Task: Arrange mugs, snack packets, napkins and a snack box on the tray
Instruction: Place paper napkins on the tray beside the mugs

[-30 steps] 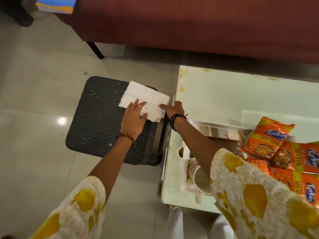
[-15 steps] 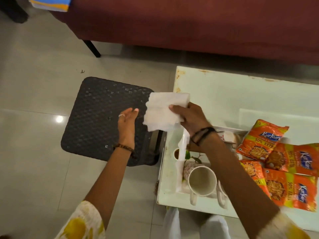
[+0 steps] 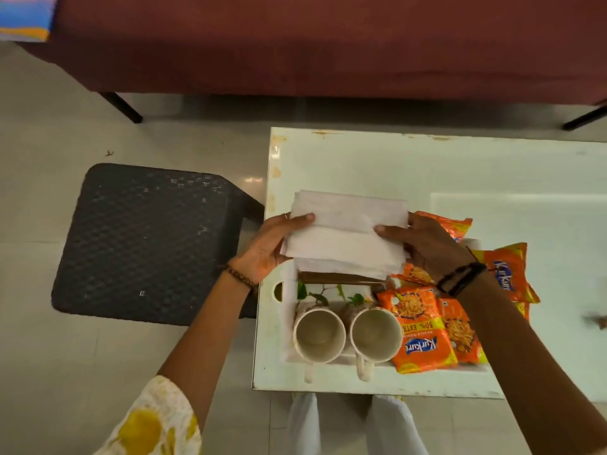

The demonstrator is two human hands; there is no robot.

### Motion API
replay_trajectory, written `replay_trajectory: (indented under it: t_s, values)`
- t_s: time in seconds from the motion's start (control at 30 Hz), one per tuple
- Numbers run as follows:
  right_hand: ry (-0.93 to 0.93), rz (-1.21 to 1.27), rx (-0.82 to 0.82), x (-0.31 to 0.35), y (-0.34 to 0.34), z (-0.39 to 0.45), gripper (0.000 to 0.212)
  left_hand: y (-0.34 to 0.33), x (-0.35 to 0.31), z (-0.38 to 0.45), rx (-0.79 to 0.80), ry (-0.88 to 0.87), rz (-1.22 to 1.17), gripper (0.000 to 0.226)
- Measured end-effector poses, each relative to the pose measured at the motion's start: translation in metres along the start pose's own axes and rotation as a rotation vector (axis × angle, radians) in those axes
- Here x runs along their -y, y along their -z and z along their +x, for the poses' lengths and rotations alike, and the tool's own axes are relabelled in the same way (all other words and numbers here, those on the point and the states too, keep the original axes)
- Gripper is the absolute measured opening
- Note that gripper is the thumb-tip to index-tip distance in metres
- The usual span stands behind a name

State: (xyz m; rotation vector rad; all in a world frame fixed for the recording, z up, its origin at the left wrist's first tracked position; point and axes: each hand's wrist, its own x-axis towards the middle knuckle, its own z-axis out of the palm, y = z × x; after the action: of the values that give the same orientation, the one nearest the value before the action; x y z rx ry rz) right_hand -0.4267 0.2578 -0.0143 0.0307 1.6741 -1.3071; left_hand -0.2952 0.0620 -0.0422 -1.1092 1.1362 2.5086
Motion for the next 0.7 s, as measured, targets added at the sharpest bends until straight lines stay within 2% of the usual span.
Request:
replay_trajectory:
  t_s: [0.13, 0.2, 0.3, 0.4, 0.47, 0.57, 0.63, 0.67, 0.7]
  values:
    - [0.076, -0.003, 0.016, -0.004, 0.017, -0.002, 0.023, -0.011, -0.004, 0.002, -0.065, -0.064, 0.156, 0.022]
    - [0.078, 0.034, 0.033, -0.006, 0.024, -0.003, 0.029, -0.015, -0.003, -0.001, -0.056, -0.111, 0.151, 0.026]
    - [0.055, 0.093, 0.105, -0.007, 0.028, -0.003, 0.040, -0.022, -0.002, -0.004, -0.049, -0.142, 0.138, 0.052]
    - [0.041, 0.168, 0.112, -0.012, 0.031, -0.002, 0.045, -0.026, 0.001, -0.004, -0.053, -0.122, 0.121, 0.054]
    - [0.012, 0.204, 0.082, -0.016, 0.031, 0.000, 0.040, -0.023, 0.001, -0.005, -0.012, -0.084, 0.069, 0.056]
    - [0.015, 0.129, -0.037, -0.023, 0.031, 0.003, 0.028, -0.020, 0.005, -0.003, 0.003, 0.033, 0.005, 0.053]
    - [0.034, 0.033, -0.101, -0.030, 0.032, 0.006, 0.012, -0.019, 0.010, 0.001, -0.034, 0.053, 0.130, 0.043]
    - [0.019, 0.031, -0.112, -0.033, 0.033, 0.007, 0.014, -0.019, 0.013, 0.003, -0.048, 0.036, 0.220, 0.028]
    - [-0.016, 0.062, -0.115, -0.036, 0.034, 0.008, 0.029, -0.020, 0.015, 0.003, -0.048, 0.016, 0.298, 0.012]
